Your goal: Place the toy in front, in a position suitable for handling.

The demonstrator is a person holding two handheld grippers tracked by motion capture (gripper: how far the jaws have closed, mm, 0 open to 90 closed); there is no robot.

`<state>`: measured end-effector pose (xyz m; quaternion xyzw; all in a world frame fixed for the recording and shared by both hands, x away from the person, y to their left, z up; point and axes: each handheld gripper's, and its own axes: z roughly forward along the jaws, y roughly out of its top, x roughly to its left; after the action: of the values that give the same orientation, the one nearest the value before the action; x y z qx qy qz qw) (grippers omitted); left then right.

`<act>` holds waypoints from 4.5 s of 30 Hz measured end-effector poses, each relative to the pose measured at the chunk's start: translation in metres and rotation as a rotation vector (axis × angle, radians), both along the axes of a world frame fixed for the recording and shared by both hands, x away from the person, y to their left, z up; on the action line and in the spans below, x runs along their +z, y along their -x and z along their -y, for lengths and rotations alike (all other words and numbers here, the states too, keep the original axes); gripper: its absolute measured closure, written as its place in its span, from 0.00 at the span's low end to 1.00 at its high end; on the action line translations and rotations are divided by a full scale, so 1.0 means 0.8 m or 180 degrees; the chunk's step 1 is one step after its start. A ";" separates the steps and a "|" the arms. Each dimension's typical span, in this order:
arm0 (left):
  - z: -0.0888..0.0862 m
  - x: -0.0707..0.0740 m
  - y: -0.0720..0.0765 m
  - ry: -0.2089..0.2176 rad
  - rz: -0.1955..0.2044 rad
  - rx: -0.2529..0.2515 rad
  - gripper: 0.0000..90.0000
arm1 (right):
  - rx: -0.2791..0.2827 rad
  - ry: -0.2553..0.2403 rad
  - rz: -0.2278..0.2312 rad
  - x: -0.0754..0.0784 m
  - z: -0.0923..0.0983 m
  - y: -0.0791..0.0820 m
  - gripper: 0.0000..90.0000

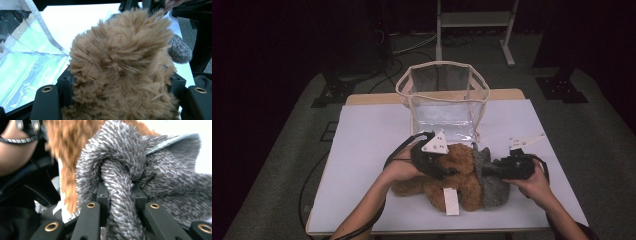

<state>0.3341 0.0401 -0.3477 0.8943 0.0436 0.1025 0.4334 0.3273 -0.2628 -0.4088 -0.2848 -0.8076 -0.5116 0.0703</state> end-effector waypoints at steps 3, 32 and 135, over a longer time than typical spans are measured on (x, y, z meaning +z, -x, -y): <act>0.004 0.001 -0.003 -0.0040 -0.0011 -0.0009 0.33 | -0.0169 0.0059 0.0017 0.003 0.029 0.010 0.82; -0.015 0.018 0.000 -0.0145 0.0096 -0.0122 0.10 | -0.0678 0.0749 0.0391 0.025 0.081 0.013 0.42; -0.063 -0.006 0.006 0.0085 -0.0096 -0.0019 0.32 | 0.0108 0.0434 0.0888 0.099 0.010 0.026 0.39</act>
<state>0.3292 0.0902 -0.3524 0.8900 0.0488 0.0872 0.4449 0.3067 -0.2709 -0.3294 -0.2013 -0.8471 -0.4888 -0.0535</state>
